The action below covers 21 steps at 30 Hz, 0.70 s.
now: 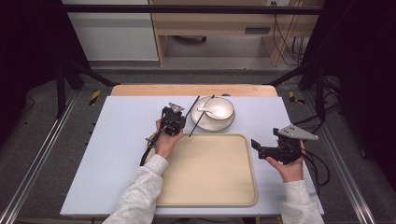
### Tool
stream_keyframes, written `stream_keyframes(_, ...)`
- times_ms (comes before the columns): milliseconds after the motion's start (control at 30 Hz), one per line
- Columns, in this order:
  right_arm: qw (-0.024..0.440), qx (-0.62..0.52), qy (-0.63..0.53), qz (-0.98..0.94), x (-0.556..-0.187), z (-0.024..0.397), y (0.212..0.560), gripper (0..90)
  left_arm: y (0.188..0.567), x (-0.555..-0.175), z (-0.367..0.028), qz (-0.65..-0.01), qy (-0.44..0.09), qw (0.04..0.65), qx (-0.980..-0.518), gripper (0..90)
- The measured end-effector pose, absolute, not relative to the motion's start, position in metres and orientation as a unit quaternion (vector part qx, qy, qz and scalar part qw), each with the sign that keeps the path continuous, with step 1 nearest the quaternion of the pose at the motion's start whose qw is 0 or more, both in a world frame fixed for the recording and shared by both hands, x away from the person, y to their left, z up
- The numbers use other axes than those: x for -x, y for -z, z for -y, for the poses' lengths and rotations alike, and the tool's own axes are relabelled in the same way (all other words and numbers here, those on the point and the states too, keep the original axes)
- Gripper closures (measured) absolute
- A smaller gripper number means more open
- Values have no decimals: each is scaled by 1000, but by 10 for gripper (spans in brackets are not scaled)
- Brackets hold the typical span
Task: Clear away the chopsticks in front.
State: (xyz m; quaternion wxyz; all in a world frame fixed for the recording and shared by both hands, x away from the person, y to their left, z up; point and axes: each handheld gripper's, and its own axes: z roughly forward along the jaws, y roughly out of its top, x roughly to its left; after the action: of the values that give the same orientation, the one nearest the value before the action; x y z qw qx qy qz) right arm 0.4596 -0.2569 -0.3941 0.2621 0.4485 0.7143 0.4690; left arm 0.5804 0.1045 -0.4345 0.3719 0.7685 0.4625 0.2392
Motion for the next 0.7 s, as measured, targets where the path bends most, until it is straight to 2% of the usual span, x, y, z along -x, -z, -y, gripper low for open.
stream_keyframes(333,262,-449,-469,-714,-458,257,394,41,428,-530,-120,-457,-267,376,-761,860)
stream_keyframes(700,261,-449,-470,-713,-457,257,393,40,425,-474,-132,-487,-280,387,-731,859)
